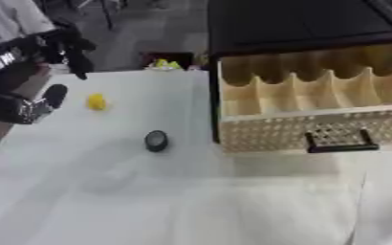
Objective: Pick up objects from table and place into drawer.
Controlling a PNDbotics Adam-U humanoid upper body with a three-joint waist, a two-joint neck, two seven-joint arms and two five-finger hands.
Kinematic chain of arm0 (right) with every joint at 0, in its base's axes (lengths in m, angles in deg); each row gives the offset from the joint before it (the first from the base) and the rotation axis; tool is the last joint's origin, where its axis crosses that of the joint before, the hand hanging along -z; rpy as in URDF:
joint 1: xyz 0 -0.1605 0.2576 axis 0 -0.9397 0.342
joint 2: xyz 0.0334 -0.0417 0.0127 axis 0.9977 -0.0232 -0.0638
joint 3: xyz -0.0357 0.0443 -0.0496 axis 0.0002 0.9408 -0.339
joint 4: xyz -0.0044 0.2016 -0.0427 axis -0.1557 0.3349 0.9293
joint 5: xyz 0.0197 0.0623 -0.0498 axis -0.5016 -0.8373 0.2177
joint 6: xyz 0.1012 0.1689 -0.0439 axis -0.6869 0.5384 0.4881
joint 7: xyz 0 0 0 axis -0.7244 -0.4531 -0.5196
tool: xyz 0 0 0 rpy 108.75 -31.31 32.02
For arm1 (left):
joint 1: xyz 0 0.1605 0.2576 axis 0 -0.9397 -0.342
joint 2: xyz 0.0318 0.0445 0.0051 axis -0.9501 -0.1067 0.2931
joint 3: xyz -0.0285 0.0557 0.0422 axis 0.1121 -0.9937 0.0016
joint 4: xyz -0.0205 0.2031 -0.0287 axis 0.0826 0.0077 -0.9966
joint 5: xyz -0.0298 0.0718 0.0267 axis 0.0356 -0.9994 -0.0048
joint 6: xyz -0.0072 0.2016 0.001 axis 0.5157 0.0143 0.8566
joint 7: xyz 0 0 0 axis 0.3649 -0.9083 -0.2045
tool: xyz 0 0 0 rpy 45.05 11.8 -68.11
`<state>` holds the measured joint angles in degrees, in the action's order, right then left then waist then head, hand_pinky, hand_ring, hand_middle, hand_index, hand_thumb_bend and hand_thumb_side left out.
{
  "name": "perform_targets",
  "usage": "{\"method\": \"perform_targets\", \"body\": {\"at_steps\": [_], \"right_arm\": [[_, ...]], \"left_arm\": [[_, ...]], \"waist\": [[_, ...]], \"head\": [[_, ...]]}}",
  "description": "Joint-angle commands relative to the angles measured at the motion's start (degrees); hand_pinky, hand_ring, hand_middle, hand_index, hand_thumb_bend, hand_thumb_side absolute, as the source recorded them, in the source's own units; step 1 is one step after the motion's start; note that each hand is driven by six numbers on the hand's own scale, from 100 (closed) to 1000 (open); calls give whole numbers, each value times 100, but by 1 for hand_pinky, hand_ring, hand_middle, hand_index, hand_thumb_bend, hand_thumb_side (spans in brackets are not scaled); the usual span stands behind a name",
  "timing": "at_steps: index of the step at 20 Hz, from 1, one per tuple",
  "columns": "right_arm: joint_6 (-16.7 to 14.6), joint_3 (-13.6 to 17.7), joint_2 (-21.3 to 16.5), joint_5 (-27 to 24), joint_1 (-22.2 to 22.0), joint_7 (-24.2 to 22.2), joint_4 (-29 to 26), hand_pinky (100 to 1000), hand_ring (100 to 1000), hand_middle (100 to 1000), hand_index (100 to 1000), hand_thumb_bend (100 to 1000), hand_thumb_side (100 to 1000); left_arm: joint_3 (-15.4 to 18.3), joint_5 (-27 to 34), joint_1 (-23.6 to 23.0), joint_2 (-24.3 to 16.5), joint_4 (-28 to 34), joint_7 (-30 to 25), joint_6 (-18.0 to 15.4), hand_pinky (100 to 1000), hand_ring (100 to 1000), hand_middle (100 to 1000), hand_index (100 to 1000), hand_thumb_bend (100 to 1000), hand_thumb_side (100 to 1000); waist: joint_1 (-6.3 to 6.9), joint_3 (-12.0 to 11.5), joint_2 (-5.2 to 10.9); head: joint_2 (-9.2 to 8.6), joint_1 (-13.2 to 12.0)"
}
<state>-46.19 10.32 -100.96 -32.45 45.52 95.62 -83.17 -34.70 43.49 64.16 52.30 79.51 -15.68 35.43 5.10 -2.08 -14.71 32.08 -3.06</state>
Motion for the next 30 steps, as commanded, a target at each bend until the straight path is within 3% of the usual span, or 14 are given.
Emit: {"method": "perform_targets", "body": {"at_steps": [1,4,5,7,10,12,20,30], "right_arm": [[-55,41,-75,-95,65,29,-92,259,504,498,744,951,797],[-97,62,-84,-154,36,52,-92,257,503,497,743,949,800],[-105,66,-84,-168,29,51,-92,256,502,496,742,947,803],[-113,76,-76,-189,18,49,-92,257,502,496,741,945,807],[-117,84,-60,-210,14,44,-92,256,501,495,740,944,809],[-122,93,-53,-219,12,48,-92,258,501,495,738,940,814],[-91,115,-24,-197,1,98,-92,259,499,493,732,931,830],[-83,151,26,-222,-7,145,-92,259,497,490,727,921,849]], "left_arm": [[16,-179,138,-60,-66,-2027,-2022,654,775,859,1000,100,852],[-3,-249,164,-12,-137,-2027,-2022,654,778,870,1000,100,772],[-13,-271,169,0,-157,-2027,-2022,653,781,880,1000,100,667],[-36,-334,176,18,-182,-2027,-2022,653,786,881,1000,100,555],[-45,-446,188,48,-231,-2027,-2022,662,800,890,1000,100,478],[-57,-544,202,62,-272,-2027,-2022,659,798,887,1000,100,264],[-141,-923,226,112,-425,-2027,-2022,663,796,849,999,100,268],[-124,-1395,346,250,-768,-2027,-2022,657,782,775,860,100,349]], "waist": [[-25,4,90],[-29,13,87],[-30,16,87],[-32,18,89],[-34,24,93],[-35,33,97],[-29,53,106],[-24,100,81]], "head": [[-81,-30],[-96,-38],[-98,-42],[-99,-50],[-106,-59],[-118,-65],[-118,-66],[-144,-94]]}}
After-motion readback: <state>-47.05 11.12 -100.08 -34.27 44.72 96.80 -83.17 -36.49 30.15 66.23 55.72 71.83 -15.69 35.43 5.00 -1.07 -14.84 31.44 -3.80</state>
